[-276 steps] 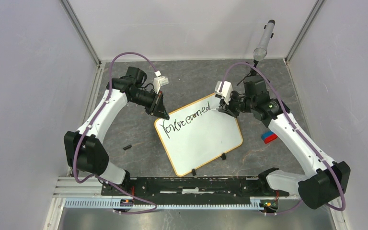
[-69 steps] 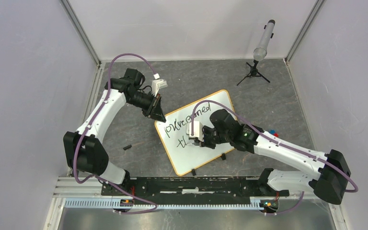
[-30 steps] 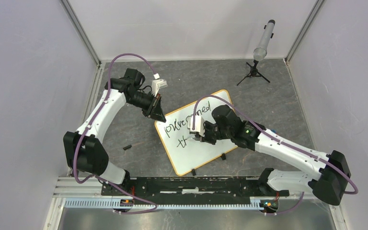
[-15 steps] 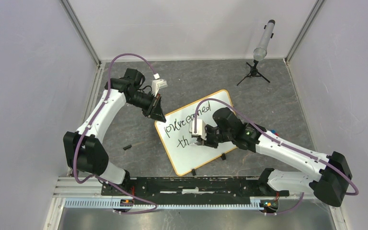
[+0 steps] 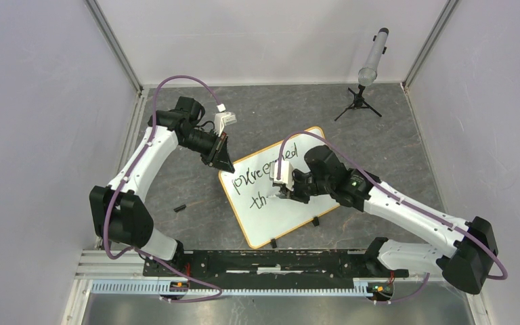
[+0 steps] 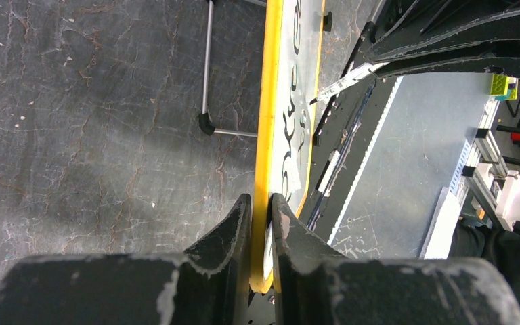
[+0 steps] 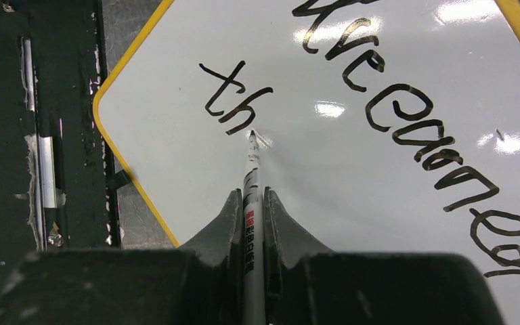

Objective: Write a sentence on the whiteboard

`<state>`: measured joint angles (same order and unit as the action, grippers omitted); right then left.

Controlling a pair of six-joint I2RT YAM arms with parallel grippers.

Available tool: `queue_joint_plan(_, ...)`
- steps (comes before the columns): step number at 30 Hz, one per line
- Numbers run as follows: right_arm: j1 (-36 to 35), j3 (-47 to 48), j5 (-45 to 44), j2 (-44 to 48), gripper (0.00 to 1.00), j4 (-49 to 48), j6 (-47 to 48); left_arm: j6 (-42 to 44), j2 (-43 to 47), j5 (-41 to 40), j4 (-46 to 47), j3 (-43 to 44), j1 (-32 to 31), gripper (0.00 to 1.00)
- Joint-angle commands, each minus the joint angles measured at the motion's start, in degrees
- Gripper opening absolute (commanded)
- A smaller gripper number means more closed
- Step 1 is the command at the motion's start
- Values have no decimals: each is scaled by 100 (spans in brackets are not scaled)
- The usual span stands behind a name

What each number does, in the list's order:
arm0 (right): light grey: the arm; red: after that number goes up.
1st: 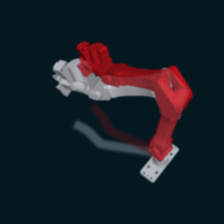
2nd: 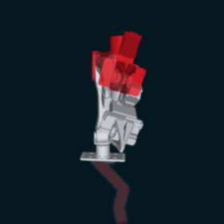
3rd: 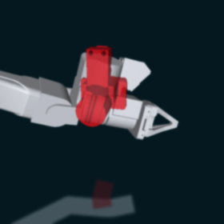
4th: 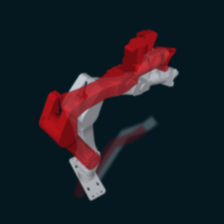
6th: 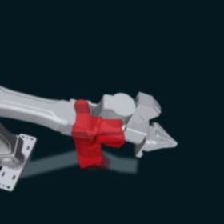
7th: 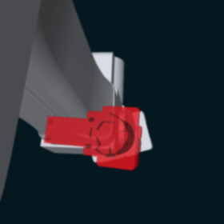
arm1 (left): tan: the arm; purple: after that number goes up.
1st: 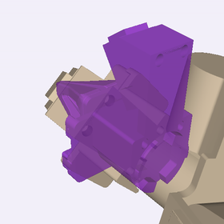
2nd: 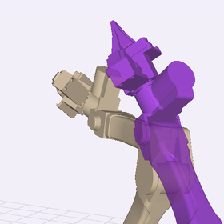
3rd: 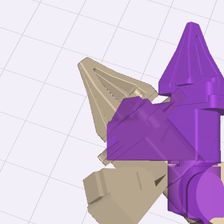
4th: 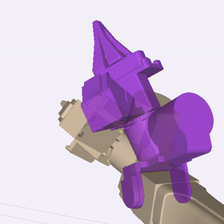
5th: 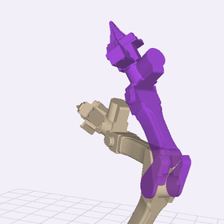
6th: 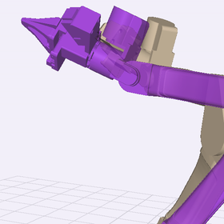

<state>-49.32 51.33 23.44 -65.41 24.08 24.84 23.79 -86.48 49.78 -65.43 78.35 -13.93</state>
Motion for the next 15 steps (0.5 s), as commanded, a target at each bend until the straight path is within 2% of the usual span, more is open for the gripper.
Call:
queue_joint_plan(1, 14, 203, -52, -7, 0, -181, -51, 58, 93, -74, 135, -12, -4, 2)
queue_joint_plan(15, 266, 167, -202, -95, 0, -226, 42, 67, 70, -91, 138, -15, -4, 2)
